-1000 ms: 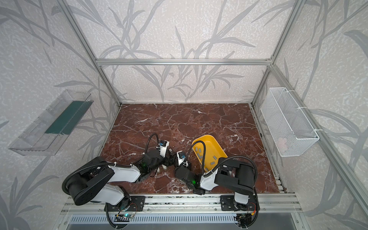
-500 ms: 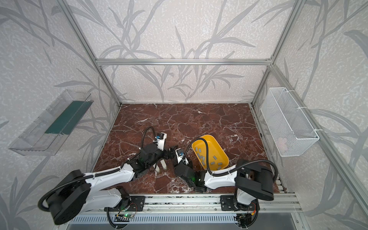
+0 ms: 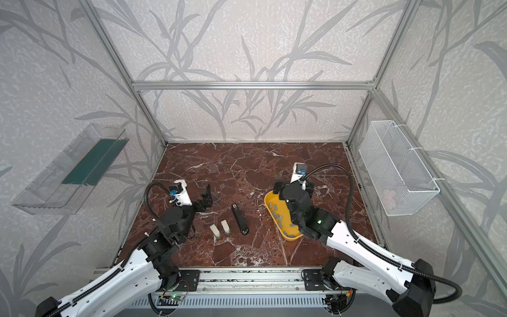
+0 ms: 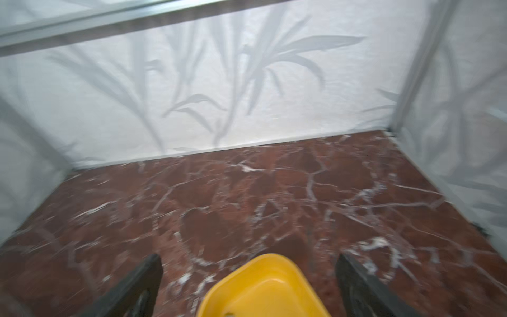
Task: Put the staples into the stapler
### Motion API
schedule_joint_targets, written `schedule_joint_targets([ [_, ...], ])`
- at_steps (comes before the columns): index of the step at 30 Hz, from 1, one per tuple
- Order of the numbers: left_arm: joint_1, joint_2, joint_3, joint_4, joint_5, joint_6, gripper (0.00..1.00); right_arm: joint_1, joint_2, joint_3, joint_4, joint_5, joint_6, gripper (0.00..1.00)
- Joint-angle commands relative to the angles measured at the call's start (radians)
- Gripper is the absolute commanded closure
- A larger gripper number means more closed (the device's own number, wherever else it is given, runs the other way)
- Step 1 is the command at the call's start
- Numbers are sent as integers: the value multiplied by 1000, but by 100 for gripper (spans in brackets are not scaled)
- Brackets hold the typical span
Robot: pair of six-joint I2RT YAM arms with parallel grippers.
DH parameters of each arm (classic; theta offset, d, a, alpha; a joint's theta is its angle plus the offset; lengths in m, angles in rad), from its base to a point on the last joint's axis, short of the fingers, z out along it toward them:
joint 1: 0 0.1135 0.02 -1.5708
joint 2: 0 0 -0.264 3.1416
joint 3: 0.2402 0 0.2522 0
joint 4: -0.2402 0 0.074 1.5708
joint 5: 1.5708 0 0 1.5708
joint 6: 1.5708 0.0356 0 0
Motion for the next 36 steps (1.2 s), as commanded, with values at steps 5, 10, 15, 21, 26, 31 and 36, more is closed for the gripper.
schedule_joint_targets([
  [5, 211, 80, -97, 109, -59, 74, 1, -454, 100, -184, 28, -14, 9, 1],
  [10, 260, 199, -123, 209, -140, 178, 1, -506, 262, -187, 107, 101, -53, 1],
  [15, 359, 361, -207, 436, -108, 175, 1, -558, 404, -291, 456, 53, -124, 1],
  [21, 452, 656, -17, 349, -43, 149, 1, -565, 476, -278, 602, -28, -247, 1],
  [26, 480, 737, 13, 438, -3, 187, 1, -577, 544, -351, 907, -94, -348, 1],
  [31, 509, 748, -23, 545, 26, 202, 1, -578, 538, -346, 882, -130, -346, 1],
  [36, 519, 756, -43, 606, 53, 220, 1, -580, 542, -374, 953, -254, -405, 1],
])
